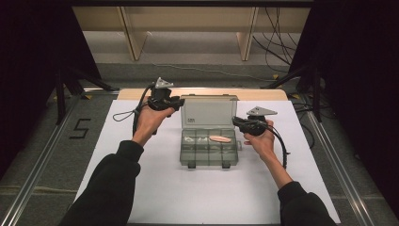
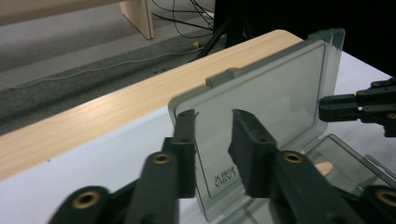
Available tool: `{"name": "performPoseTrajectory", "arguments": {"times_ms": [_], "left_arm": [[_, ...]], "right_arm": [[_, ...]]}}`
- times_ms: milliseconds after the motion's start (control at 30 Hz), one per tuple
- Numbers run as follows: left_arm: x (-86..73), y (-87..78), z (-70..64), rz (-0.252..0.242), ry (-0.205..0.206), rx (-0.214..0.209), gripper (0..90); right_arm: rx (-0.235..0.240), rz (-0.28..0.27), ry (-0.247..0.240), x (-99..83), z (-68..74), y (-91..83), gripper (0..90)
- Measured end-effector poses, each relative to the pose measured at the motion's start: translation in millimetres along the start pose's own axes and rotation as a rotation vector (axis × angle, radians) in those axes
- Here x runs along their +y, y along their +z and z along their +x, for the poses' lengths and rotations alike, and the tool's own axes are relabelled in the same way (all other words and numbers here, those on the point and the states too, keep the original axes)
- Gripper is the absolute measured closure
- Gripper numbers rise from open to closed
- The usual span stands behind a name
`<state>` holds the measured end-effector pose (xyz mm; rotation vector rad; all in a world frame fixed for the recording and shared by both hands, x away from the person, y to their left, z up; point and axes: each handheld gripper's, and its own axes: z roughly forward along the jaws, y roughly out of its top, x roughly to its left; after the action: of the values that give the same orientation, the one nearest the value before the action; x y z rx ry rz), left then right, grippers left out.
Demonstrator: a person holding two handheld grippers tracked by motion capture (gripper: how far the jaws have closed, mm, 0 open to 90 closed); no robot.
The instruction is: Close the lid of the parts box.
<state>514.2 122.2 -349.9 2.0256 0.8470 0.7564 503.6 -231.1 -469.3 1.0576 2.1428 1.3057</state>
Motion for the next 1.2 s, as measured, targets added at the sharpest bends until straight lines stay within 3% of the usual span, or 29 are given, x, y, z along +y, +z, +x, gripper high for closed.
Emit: {"name": "performPoseTrajectory", "arguments": {"times_ms": [67,267,333,467,500,567,600,633,667,767,833,867,933,1067,1100,1133,1200], "left_arm": [[4.8,3.0,1.3,0.0,-0.005,-0.014,80.6],[16.8,10.2,7.3,0.011,0.003,0.003,89.5],[18.7,15.0,9.2,-0.004,-0.01,0.012,89.7],[22.8,22.7,12.0,0.022,0.007,0.013,89.8],[23.4,26.4,10.5,0.003,-0.016,0.018,89.9],[25.0,30.3,10.1,0.004,-0.019,0.022,89.9],[25.5,30.9,11.4,0.026,0.004,0.011,89.9],[24.9,34.6,9.9,0.002,-0.017,0.018,89.9],[24.5,35.7,11.8,0.021,0.0,0.013,89.9],[22.1,42.6,13.0,0.02,-0.012,0.023,89.9],[21.5,43.9,15.4,0.044,0.012,0.024,89.9],[20.8,47.0,13.8,0.019,-0.016,0.032,89.9],[20.3,47.1,16.8,0.063,0.016,0.022,89.9],[16.9,53.6,16.6,0.048,-0.01,0.027,89.9],[16.2,54.6,16.1,0.045,-0.01,0.03,89.9],[16.4,53.7,17.6,0.068,0.014,0.013,89.9],[16.8,54.2,16.7,0.065,0.009,0.016,89.9]], "right_arm": [[0.005,0.01,0.02,0.4,1.5,-0.7,82.1],[-0.004,0.0,0.0,0.3,0.7,-0.4,82.1],[-0.001,0.002,0.003,0.2,0.8,-0.4,82.1],[-0.001,0.002,0.001,0.2,0.8,-0.5,82.1],[0.0,0.001,-0.001,0.0,0.4,-0.3,82.2],[-0.002,0.001,-0.002,0.0,0.5,-0.3,82.1],[0.0,0.0,-0.002,0.0,0.5,-0.4,82.1],[-0.001,0.002,0.002,0.0,0.8,-0.6,82.2],[-0.004,0.0,-0.001,-0.1,0.8,-0.5,82.1],[-0.013,0.01,-0.003,0.0,0.7,-1.3,82.2],[-0.006,-0.001,0.001,-0.2,0.9,-0.6,82.2],[-0.002,0.001,0.001,0.0,1.0,-0.6,82.1],[-0.003,0.0,-0.001,-0.1,0.9,-0.6,82.2],[-0.017,0.007,-0.002,-0.3,0.9,-1.1,82.1],[-0.014,0.008,-0.002,-0.2,0.9,-1.4,82.2],[-0.007,-0.005,-0.002,-0.5,0.8,-0.5,82.1],[-0.014,0.008,-0.005,-0.1,1.0,-1.5,82.1]]}}
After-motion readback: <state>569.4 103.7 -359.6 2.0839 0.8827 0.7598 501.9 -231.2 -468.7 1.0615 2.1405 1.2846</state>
